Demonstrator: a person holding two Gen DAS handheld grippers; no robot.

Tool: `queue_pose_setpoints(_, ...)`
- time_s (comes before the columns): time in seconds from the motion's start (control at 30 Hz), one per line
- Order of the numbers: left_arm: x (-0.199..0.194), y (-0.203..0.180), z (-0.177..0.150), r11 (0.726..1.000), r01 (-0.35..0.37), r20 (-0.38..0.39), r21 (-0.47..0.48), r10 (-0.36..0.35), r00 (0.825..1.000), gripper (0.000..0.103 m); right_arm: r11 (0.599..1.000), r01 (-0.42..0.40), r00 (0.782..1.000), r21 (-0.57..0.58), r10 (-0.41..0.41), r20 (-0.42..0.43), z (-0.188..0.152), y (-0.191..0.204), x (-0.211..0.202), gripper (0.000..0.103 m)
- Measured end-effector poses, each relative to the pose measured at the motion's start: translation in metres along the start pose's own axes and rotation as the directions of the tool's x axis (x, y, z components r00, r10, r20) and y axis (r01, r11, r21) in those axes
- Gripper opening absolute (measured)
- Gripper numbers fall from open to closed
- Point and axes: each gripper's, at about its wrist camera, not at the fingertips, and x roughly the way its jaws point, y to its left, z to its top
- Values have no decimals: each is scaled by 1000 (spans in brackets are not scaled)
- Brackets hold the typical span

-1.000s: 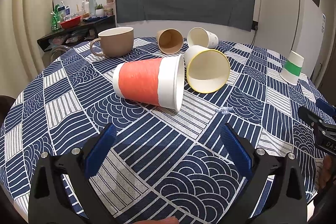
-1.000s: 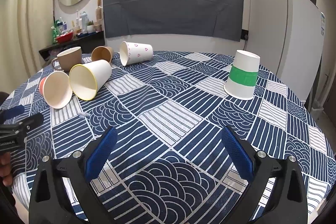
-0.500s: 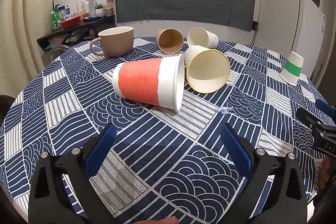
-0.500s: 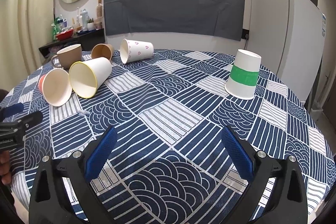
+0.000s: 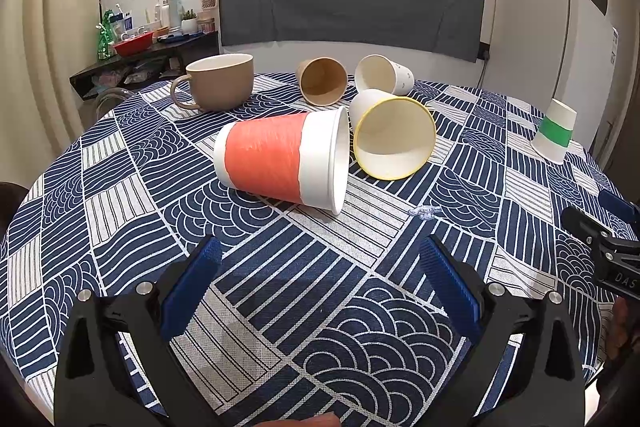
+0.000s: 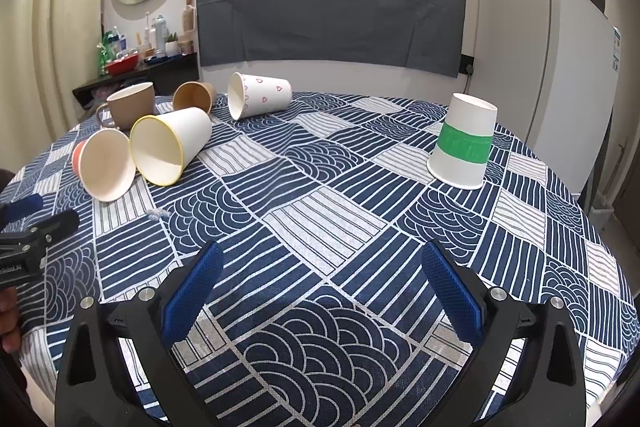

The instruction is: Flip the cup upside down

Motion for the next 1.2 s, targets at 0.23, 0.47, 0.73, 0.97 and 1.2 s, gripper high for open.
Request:
queue_pose_setpoints(0.23, 0, 1, 1, 1000, 1, 0, -2, -1, 1000, 97, 1000, 1, 1000, -3, -1, -5, 0, 1, 1, 95)
queue_pose_setpoints(0.47, 0, 1, 1, 1000, -2, 0, -10, 2, 1000, 97, 1000, 4, 1000, -4, -4, -7, 0, 1, 2, 95)
queue_pose_setpoints(0.73, 0, 2, 1, 1000, -8, 2, -18, 8, 1000, 97, 999, 8, 999, 37, -6, -39, 1, -4, 7, 95)
queue_pose_setpoints(0.97, -1, 5, 0, 999, -9, 10, -33, 9, 1000, 97, 999, -27, 993, 31, 31, -118, 4, -1, 18, 95)
queue_pose_setpoints(1.2, 0, 8, 0, 999, 18, 4, -48, -18, 1000, 97, 992, -130, 973, 1, 128, -194, 19, 14, 34, 95)
